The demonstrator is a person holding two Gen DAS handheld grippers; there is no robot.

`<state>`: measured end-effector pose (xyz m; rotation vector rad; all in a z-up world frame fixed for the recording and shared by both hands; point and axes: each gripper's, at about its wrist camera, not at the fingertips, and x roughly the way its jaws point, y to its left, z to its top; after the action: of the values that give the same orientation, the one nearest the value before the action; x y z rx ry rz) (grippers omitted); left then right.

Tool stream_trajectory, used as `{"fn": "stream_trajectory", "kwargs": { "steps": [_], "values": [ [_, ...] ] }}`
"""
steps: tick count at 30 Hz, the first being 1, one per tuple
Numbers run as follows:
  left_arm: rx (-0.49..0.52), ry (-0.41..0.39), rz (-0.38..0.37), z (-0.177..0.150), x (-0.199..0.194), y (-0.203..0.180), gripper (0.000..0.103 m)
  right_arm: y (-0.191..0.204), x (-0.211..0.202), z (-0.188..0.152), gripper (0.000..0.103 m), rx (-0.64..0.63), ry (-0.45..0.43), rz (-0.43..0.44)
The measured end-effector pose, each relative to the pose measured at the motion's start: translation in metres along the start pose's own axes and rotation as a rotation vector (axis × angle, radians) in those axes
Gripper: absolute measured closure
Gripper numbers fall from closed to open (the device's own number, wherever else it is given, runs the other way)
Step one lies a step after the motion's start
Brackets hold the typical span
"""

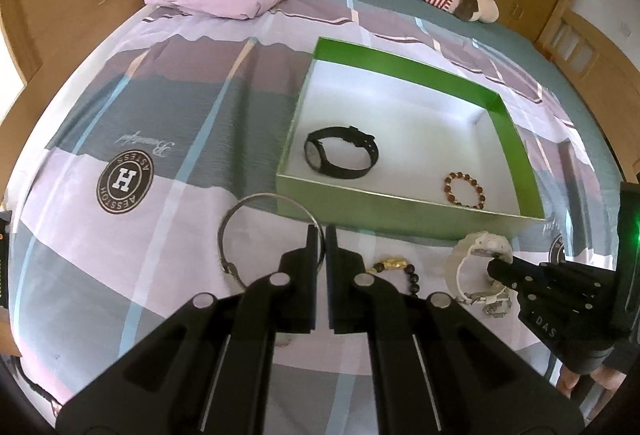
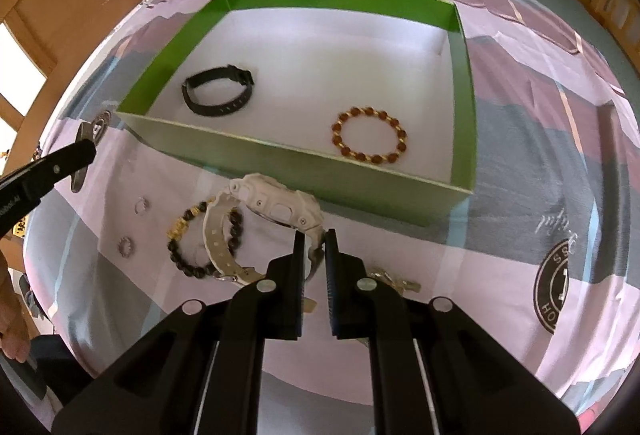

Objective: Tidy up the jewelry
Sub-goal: 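Carry the white watch and silver bangle into the green box and release both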

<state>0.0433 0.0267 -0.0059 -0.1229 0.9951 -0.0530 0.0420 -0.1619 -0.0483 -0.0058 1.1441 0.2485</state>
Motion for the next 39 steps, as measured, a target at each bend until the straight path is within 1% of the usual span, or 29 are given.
{"fn": "stream_trajectory", "kwargs": {
  "steps": [5,10,16,18,23,30,33,39],
  "values": [
    [-0.002,-0.016,0.014,0.002,-0.003,0.003,0.1,0.011,0.004,0.001,0.094,-0.028,0.004,0.01],
    [0.011,-0.014,0.017,0.001,-0.001,-0.001,0.1,0.014,0.002,0.001,0.094,-0.033,-0.003,0.019],
    [0.022,-0.034,0.022,0.001,-0.003,-0.005,0.1,0.002,-0.018,0.005,0.094,0.009,-0.092,0.043],
    [0.042,-0.048,0.025,0.001,-0.005,-0.009,0.1,-0.002,-0.024,0.007,0.094,0.026,-0.116,0.046],
    [0.073,-0.036,0.028,-0.002,0.0,-0.017,0.1,-0.008,-0.029,0.01,0.094,0.058,-0.142,0.039],
    [0.082,-0.072,0.032,0.001,-0.004,-0.02,0.1,-0.014,-0.05,0.012,0.094,0.092,-0.271,0.061],
    [0.084,-0.069,0.021,0.0,-0.003,-0.022,0.1,-0.013,-0.053,0.012,0.094,0.09,-0.292,0.068],
    [0.082,-0.072,0.02,-0.001,-0.004,-0.023,0.1,-0.015,-0.053,0.012,0.094,0.104,-0.301,0.068]
  ]
}}
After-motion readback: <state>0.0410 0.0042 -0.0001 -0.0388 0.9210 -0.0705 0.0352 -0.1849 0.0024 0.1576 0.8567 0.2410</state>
